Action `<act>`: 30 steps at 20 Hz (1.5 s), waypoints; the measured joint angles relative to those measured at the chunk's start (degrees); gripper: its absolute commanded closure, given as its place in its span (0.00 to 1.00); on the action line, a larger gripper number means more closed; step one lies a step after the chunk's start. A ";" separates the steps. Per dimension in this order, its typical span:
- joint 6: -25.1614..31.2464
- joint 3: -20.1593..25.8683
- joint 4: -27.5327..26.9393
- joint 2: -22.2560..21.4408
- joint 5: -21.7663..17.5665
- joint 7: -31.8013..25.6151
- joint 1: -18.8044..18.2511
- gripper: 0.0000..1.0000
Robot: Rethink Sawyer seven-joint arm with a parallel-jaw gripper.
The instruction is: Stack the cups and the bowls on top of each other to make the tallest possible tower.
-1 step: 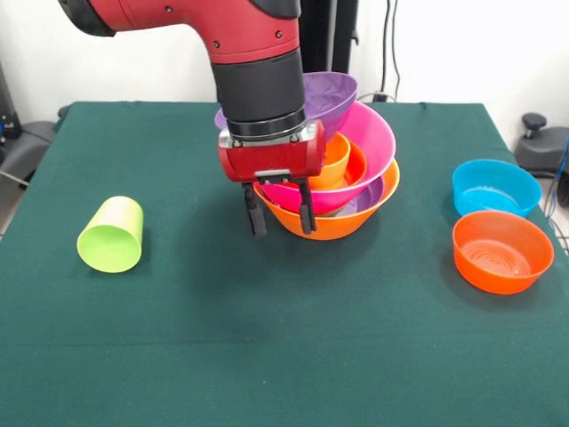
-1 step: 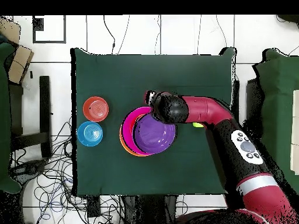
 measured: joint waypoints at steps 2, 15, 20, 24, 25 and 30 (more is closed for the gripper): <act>0.00 -0.41 0.00 -0.06 0.00 0.00 -0.02 0.00; 0.00 -0.49 -6.57 6.38 -0.01 0.00 -1.43 0.00; 0.01 -0.29 -9.70 9.65 -0.01 0.00 -1.75 0.00; 0.33 -0.05 -11.95 11.95 -0.01 0.00 -1.98 0.00; 0.52 0.05 -12.57 12.52 0.00 0.00 -2.03 0.00; 1.78 0.35 -14.84 14.52 -0.01 0.00 -2.12 0.00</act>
